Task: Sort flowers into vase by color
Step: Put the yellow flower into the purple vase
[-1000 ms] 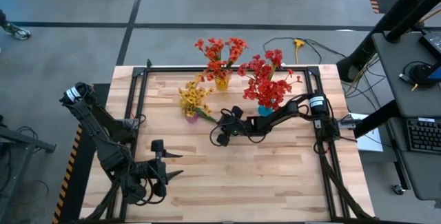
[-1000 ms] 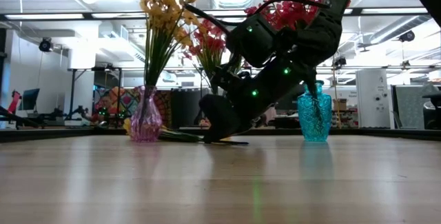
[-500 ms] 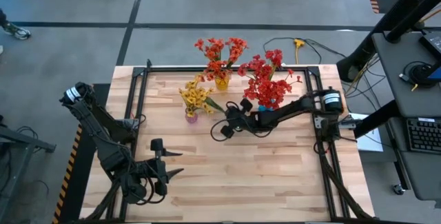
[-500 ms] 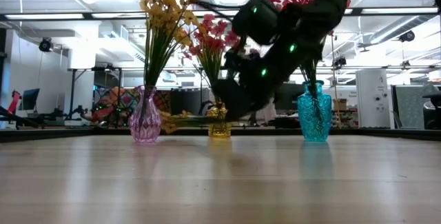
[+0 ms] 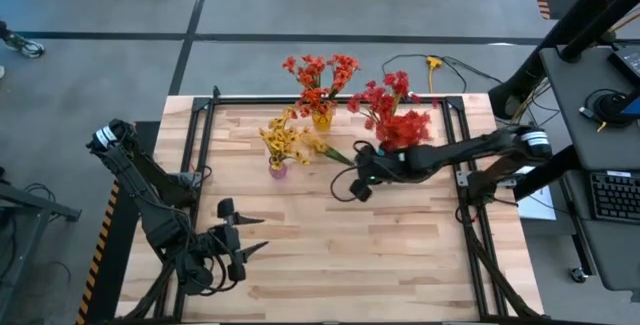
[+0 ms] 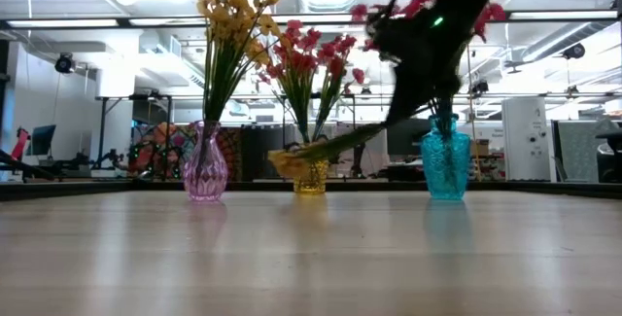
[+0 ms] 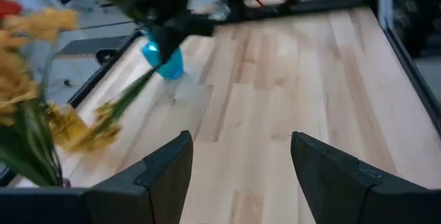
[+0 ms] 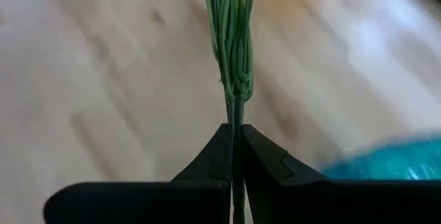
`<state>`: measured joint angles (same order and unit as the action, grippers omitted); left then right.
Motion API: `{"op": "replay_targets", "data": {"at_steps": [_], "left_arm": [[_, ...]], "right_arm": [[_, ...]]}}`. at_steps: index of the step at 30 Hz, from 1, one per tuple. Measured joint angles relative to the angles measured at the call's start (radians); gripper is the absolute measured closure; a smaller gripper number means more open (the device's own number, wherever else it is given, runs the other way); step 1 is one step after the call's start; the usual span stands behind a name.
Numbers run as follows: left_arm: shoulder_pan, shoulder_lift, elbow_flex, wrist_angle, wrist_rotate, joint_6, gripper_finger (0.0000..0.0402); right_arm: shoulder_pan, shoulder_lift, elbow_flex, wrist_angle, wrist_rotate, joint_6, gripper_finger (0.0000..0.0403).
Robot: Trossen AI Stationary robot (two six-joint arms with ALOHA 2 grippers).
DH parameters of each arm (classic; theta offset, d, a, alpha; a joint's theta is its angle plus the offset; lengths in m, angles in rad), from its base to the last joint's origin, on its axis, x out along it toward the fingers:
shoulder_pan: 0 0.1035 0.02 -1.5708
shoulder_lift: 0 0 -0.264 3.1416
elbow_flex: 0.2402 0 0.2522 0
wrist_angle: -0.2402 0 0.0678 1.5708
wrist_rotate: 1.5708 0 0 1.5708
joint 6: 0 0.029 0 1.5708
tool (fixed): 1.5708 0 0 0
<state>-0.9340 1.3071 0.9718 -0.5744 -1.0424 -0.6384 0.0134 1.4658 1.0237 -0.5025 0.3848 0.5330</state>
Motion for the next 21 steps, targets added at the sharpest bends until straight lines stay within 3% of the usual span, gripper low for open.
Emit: {"op": "replay_targets", "data": {"at_steps": [5, 9, 15, 21], "left_arm": [[0.0, 0.0, -0.013, 0.006, -0.073, -0.145, 0.0174], [0.0, 0.001, -0.082, 0.072, -0.076, -0.259, 0.0174], [0.0, 0.034, -0.223, 0.312, -0.074, -0.262, 0.0174], [-0.001, 0.074, -0.271, 0.464, -0.074, -0.199, 0.0174]], "right_arm": [[0.037, -0.12, 0.0, -0.196, -0.13, 0.086, 0.039], [0.097, -0.183, -0.003, -0.22, -0.204, 0.096, 0.039], [0.172, -0.205, -0.003, -0.195, -0.206, 0.083, 0.039], [0.213, -0.203, -0.004, -0.102, -0.249, 0.031, 0.039]]}}
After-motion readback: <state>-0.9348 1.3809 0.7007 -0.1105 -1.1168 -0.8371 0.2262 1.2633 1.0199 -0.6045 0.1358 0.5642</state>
